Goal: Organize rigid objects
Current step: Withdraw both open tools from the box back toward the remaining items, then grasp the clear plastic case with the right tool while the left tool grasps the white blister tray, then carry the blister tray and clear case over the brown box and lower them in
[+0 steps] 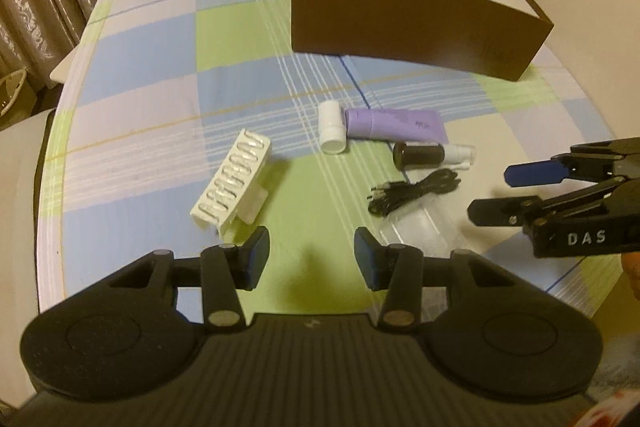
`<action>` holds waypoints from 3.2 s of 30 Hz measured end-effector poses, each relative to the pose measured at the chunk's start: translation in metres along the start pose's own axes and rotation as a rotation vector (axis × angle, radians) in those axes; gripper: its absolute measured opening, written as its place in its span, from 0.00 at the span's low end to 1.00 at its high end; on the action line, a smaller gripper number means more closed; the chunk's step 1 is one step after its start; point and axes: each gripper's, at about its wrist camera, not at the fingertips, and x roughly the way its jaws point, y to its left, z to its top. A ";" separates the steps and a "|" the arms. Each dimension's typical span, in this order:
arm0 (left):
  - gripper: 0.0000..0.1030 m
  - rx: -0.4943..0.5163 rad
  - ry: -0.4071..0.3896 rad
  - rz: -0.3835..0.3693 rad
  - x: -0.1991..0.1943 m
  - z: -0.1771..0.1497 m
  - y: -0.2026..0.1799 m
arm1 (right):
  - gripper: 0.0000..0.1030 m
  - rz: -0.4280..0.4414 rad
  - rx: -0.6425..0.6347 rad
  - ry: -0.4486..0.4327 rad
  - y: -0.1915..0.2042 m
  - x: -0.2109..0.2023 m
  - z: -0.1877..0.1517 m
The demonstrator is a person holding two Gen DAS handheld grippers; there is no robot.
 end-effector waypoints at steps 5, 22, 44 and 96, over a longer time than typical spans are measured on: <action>0.43 -0.011 0.025 -0.008 0.007 -0.006 0.003 | 0.60 0.025 -0.020 0.050 0.010 0.014 -0.004; 0.43 -0.013 0.062 -0.028 0.015 -0.020 0.019 | 0.61 -0.040 -0.023 0.137 0.039 0.054 -0.009; 0.43 0.111 -0.041 -0.064 0.006 0.005 0.029 | 0.53 -0.080 0.098 -0.006 0.024 0.013 -0.010; 0.25 0.078 0.016 0.053 0.056 0.054 0.035 | 0.53 -0.185 0.269 -0.110 -0.059 -0.029 0.000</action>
